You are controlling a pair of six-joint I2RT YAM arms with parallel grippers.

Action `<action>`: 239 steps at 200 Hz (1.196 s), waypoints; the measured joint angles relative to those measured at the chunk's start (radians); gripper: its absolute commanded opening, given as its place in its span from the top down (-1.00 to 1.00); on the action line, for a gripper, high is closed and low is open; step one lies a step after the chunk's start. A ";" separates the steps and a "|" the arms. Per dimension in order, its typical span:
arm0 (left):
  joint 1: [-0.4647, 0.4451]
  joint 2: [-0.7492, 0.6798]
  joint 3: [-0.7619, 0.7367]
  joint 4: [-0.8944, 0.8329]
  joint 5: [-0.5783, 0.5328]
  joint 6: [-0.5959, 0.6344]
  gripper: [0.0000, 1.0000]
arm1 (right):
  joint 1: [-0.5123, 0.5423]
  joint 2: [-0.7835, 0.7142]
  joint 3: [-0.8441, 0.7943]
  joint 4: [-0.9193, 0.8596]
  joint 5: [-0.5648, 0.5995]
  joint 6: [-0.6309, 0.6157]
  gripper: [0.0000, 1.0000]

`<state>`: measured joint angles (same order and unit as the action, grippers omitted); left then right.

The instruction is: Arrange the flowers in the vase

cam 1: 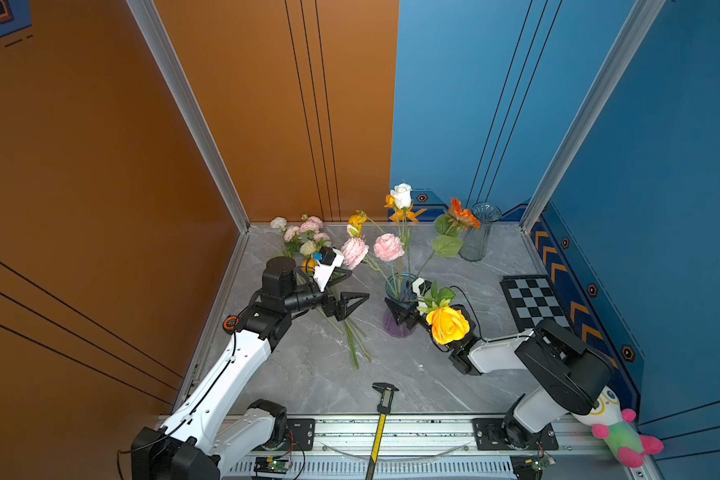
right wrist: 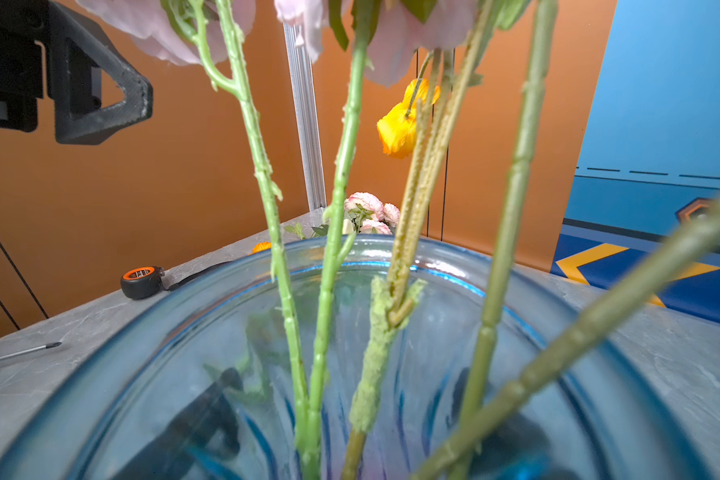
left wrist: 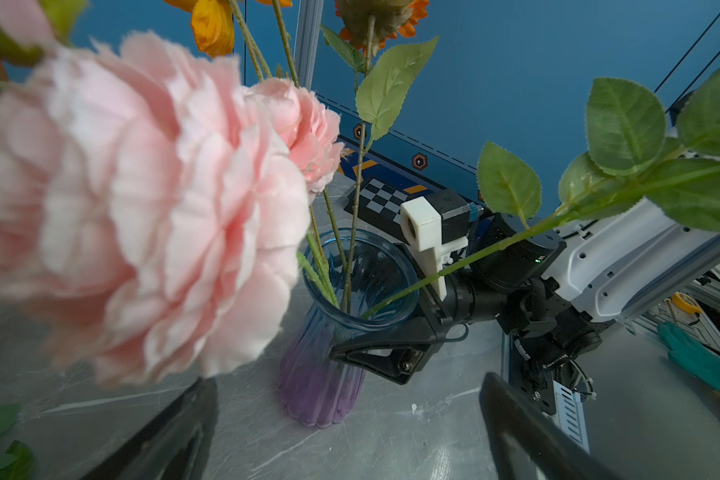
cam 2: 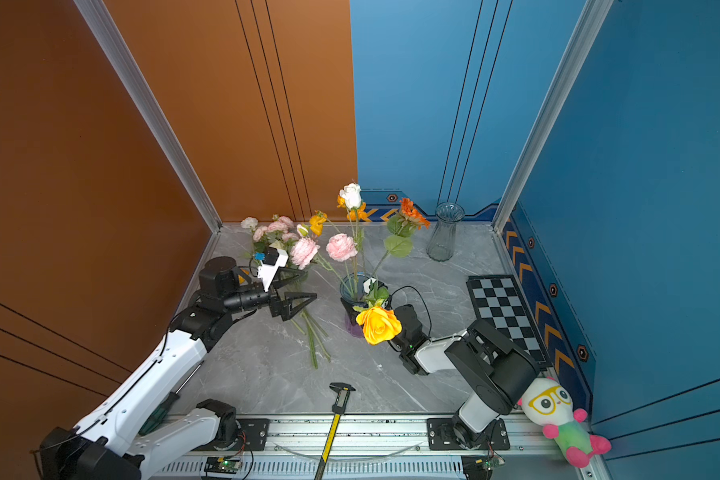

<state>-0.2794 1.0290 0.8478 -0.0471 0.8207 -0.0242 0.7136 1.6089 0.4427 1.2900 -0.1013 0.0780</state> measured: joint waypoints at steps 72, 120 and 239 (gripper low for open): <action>0.000 0.002 0.000 0.007 0.008 -0.006 -0.96 | -0.003 -0.005 0.009 -0.034 0.000 -0.022 -0.11; 0.000 0.002 0.000 0.015 0.015 -0.011 -0.96 | 0.007 -0.039 0.009 -0.090 0.001 -0.042 0.08; -0.003 -0.004 -0.004 0.023 0.019 -0.011 -0.96 | -0.032 -0.068 0.122 -0.245 -0.005 -0.132 0.37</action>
<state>-0.2825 1.0248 0.8436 -0.0246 0.8398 -0.0357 0.6815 1.5410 0.5648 1.0451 -0.1059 -0.0536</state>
